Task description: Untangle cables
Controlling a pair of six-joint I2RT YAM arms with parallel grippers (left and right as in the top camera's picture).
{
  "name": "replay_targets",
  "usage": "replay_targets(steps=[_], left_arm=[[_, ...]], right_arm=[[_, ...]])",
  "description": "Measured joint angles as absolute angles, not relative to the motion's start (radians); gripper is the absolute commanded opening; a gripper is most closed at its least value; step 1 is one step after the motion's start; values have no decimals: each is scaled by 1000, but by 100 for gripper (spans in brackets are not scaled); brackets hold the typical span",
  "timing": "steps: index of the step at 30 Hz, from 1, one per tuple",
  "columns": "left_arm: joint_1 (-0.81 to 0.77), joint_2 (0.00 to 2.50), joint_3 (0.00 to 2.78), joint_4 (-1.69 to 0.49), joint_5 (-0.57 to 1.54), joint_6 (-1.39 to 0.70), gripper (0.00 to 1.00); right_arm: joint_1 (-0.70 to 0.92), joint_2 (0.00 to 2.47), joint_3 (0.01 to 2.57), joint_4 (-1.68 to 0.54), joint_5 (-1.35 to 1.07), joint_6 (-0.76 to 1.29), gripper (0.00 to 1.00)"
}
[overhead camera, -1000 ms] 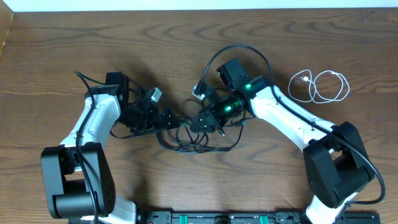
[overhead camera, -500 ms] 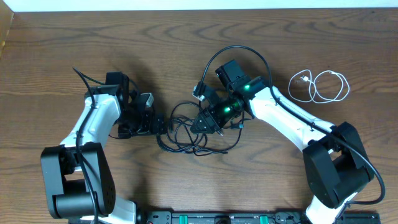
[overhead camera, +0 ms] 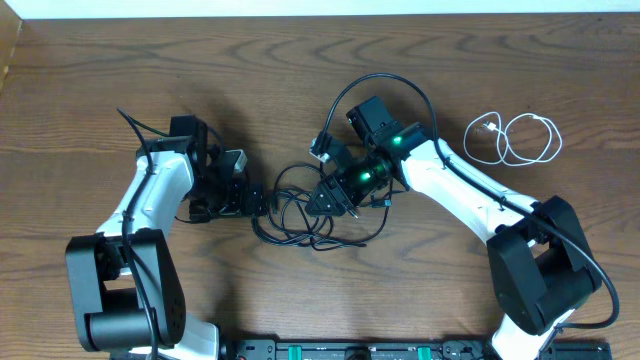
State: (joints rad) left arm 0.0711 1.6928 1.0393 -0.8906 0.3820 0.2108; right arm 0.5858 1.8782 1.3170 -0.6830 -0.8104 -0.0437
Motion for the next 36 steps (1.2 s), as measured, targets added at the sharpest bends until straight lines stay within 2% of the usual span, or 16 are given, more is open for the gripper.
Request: replay_targets(steps=[36], left_arm=[[71, 1693, 1039, -891, 382, 211, 98]], right_arm=[[586, 1878, 1317, -657, -810, -43, 63]])
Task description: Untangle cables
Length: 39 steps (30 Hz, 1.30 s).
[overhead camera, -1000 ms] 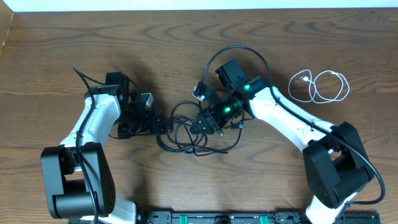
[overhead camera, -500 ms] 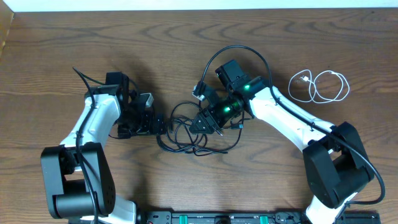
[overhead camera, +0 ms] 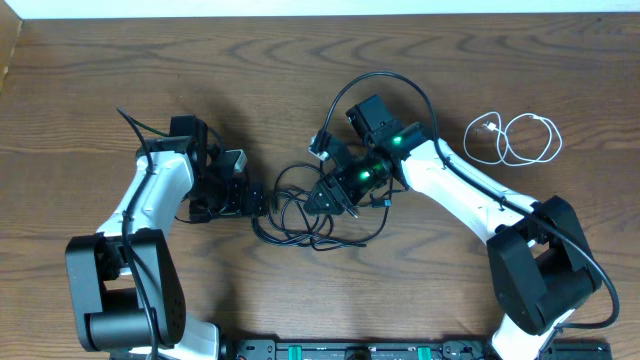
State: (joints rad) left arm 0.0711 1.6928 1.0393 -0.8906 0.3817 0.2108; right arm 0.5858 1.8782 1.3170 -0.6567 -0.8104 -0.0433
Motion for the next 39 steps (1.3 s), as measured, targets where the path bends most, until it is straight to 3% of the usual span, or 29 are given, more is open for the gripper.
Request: replay_targets(steps=[39], left_arm=[[71, 1693, 1039, -891, 382, 210, 98]], right_arm=[[586, 1878, 1317, -694, -706, -43, 65]])
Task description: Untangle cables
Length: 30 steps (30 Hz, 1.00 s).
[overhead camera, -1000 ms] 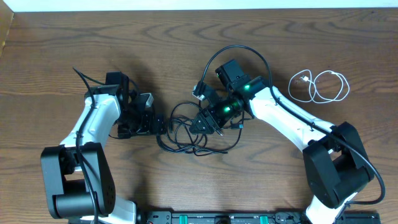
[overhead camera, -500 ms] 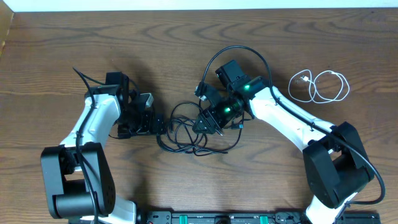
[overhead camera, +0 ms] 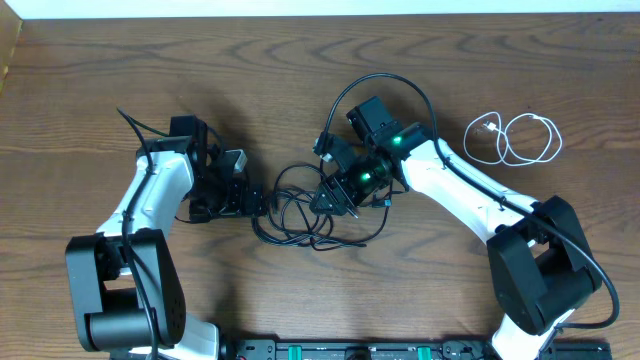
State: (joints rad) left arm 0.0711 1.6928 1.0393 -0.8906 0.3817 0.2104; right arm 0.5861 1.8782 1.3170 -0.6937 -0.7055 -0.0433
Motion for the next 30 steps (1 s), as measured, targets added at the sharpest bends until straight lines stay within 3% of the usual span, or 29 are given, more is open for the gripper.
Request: replay_targets(steps=[16, 24, 30], left_arm=[[71, 1693, 1039, -881, 377, 210, 98], [71, 1694, 1036, -592, 337, 206, 98], [71, 1694, 1036, -684, 411, 4, 98]], right_arm=[[586, 1878, 1317, -693, -705, -43, 65], [606, 1878, 1317, -691, -702, -13, 63], [659, 1878, 1317, -689, -701, -3, 56]])
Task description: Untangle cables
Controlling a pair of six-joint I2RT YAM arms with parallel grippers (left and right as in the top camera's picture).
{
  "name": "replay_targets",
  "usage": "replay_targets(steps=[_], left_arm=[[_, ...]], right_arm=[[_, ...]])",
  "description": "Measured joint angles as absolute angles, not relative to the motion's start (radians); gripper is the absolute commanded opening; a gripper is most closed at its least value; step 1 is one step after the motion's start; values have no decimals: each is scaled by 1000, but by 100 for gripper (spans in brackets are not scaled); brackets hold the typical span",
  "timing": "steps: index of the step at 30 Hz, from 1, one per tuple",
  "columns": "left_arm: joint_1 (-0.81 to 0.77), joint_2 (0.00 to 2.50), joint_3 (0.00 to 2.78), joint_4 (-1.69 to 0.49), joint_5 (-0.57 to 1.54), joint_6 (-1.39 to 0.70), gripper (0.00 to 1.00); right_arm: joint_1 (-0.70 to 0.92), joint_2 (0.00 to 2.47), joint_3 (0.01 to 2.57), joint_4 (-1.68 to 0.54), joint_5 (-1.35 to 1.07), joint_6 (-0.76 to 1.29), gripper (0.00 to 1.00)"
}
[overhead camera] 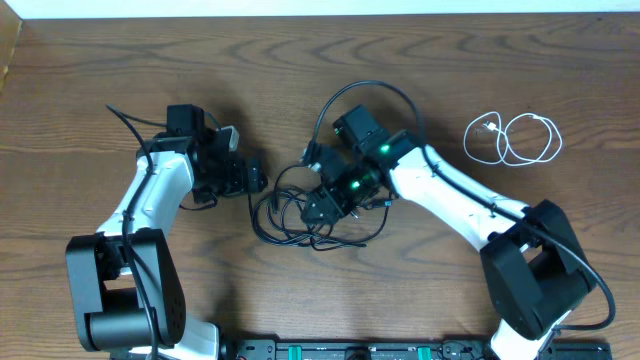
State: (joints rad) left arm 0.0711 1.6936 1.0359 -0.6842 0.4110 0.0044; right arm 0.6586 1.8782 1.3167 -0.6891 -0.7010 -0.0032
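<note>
A tangle of black cables [300, 222] lies on the wooden table [80, 90] between the two arms. At the tangle's upper left edge my left gripper [256, 178] looks shut on a black cable end, and a strand runs from it down into the heap. My right gripper [318, 207] points down and to the left into the middle of the tangle, shut on a strand there. Its fingertips are dark against the cables and hard to make out. A black loop [365, 95] arches over the right wrist.
A white cable [512, 138] lies loosely coiled at the right, apart from the black tangle. The arm bases and a black rail [350, 350] line the near edge. Bare table shows beyond both arms.
My left gripper has moved away from me and slightly left, off the tangle's left side, with a black strand trailing from it. My right gripper has shifted left and a little nearer, deeper over the tangle.
At all three earlier moments both grippers stayed nearly still, the left at the tangle's left side and the right at its upper right. Now the left sits farther back and the right more to the left. The white cable has not moved.
</note>
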Motion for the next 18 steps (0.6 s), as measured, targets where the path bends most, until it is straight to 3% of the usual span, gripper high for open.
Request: replay_targets(steps=[8, 11, 12, 18], left_arm=[[86, 1694, 1036, -896, 459, -85, 99], [101, 1694, 1036, -921, 466, -78, 68], [105, 1694, 1036, -926, 466, -73, 62], [111, 1694, 991, -882, 474, -40, 61]], right_arm=[[737, 1878, 1316, -685, -666, 67, 47], [753, 1878, 1316, -678, -627, 97, 47], [758, 1878, 1316, -675, -617, 104, 47], [787, 1878, 1316, -652, -542, 124, 50]])
